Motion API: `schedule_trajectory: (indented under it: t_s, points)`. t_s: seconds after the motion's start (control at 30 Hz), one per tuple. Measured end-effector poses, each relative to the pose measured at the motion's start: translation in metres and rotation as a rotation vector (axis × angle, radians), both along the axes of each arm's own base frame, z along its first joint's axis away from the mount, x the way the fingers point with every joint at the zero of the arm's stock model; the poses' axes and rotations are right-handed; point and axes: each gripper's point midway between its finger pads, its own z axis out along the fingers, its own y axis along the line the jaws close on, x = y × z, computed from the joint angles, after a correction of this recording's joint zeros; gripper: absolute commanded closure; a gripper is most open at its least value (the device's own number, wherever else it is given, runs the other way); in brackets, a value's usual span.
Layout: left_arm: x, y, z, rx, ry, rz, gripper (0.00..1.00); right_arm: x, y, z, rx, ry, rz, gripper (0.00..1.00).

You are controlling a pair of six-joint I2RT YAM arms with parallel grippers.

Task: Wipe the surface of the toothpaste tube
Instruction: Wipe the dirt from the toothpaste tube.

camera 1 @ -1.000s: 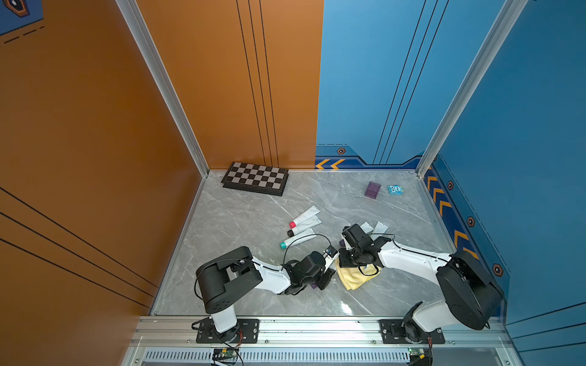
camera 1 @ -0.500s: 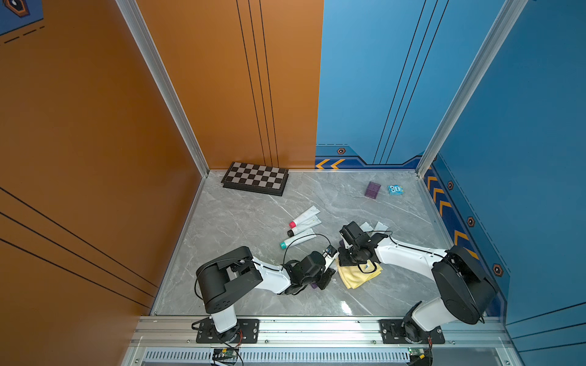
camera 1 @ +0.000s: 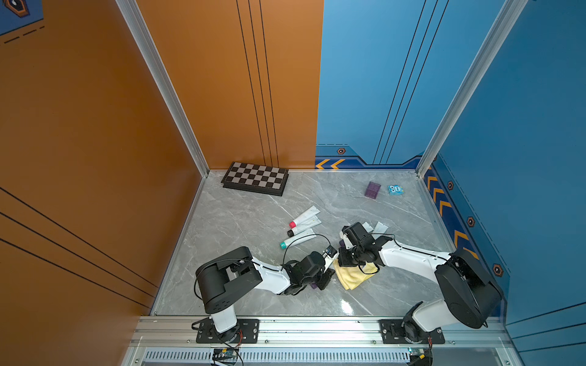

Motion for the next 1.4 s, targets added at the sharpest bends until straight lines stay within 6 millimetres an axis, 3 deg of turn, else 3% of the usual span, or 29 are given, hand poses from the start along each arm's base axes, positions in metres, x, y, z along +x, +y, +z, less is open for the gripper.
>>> schedule_trajectory:
  t_s: [0.27,0.43,0.6,0.7,1.03,1.4]
  points:
    - [-0.002,0.0,0.0,-0.002,-0.009,-0.008,0.73,0.002,-0.021,-0.002,-0.129,-0.012,-0.02,1.0]
    - [-0.002,0.0,0.0,-0.002,-0.011,-0.008,0.73,0.002,-0.05,-0.001,-0.192,0.003,-0.084,1.0]
    - [-0.002,-0.001,0.0,-0.003,-0.015,-0.007,0.73,0.0,-0.07,0.014,-0.154,0.018,-0.135,1.0]
    - [-0.003,-0.001,0.0,0.0,-0.022,-0.005,0.74,-0.001,-0.066,0.022,-0.095,0.025,-0.124,1.0]
    - [-0.007,-0.005,-0.001,0.007,-0.038,-0.01,0.74,-0.022,-0.036,0.02,-0.002,0.111,-0.021,1.0]
    - [-0.015,-0.012,0.0,-0.012,-0.037,-0.011,0.82,-0.018,-0.008,0.016,0.046,0.165,0.041,1.0]
